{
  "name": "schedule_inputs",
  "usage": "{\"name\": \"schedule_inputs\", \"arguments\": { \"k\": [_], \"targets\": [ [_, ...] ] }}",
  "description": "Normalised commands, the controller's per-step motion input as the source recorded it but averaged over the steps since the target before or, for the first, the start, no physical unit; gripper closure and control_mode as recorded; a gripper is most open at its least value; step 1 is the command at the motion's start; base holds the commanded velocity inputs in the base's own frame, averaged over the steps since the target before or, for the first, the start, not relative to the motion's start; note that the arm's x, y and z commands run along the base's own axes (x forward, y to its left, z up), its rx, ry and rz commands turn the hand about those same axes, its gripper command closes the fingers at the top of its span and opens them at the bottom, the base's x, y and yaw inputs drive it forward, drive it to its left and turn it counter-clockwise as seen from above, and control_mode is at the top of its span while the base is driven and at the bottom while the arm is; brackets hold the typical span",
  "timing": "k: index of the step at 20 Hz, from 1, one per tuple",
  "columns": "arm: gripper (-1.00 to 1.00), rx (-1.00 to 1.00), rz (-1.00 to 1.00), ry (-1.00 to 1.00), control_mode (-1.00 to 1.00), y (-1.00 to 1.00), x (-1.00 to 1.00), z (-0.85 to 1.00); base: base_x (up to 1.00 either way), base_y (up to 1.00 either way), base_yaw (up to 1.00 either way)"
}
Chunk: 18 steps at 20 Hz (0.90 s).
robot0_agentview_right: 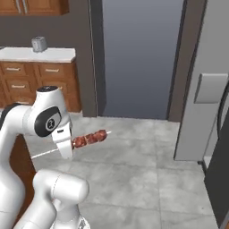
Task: Store the kebab skewer in the freezer for long-term storage. Close the freezer door after placing the cooked food.
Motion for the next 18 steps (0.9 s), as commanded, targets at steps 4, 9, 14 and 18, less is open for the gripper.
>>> {"name": "schedule_inputs", "arguments": {
  "k": [4,9,14,18],
  "targets": [
    [1.0,0.0,0.0,0.0,1.0,0.0,0.0,0.0,0.71,-0.35,-0.56],
    [1.0,0.0,0.0,0.0,1.0,0.0,0.0,0.0,0.93,-0.34,-0.49],
    [1.0,0.0,0.0,0.0,1.0,0.0,0.0,0.0,1.0,-0.1,-0.38],
    [1.0,0.0,0.0,0.0,1.0,0.0,0.0,0.0,0.98,0.24,-0.54]
  ]
}}
